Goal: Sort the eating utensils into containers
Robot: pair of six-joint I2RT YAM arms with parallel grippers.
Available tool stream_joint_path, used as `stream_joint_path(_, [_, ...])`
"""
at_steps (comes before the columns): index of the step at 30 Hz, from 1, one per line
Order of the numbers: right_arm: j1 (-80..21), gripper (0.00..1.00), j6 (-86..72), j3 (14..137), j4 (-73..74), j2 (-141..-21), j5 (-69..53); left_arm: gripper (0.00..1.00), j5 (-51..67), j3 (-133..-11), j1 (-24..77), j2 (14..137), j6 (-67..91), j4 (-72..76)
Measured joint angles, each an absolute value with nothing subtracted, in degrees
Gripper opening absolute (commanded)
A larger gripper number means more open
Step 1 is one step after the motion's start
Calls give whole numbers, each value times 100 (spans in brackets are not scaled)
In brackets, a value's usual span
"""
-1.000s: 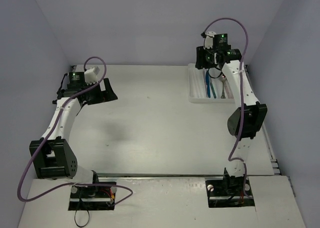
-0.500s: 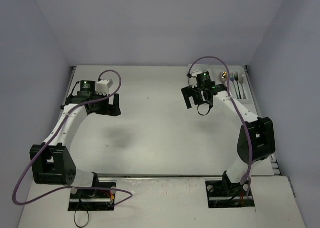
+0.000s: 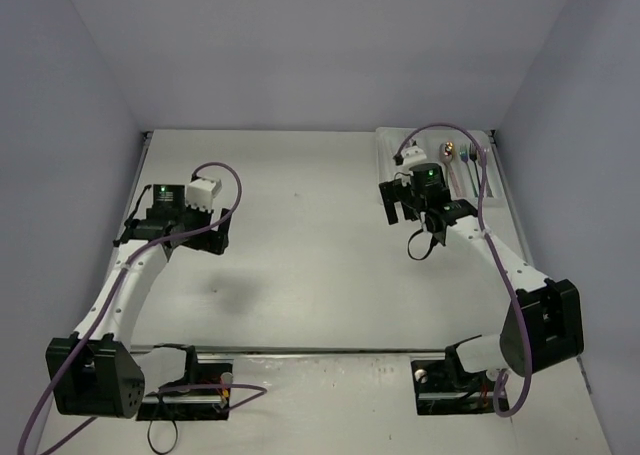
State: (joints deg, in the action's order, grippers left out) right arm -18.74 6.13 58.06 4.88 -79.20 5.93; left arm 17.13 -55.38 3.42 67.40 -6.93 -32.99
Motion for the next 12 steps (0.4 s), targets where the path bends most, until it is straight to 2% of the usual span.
stream_joint_path(12, [-1798, 100, 584, 5406, 204, -7542, 814, 93, 1291, -5131, 342, 6089, -813, -3078])
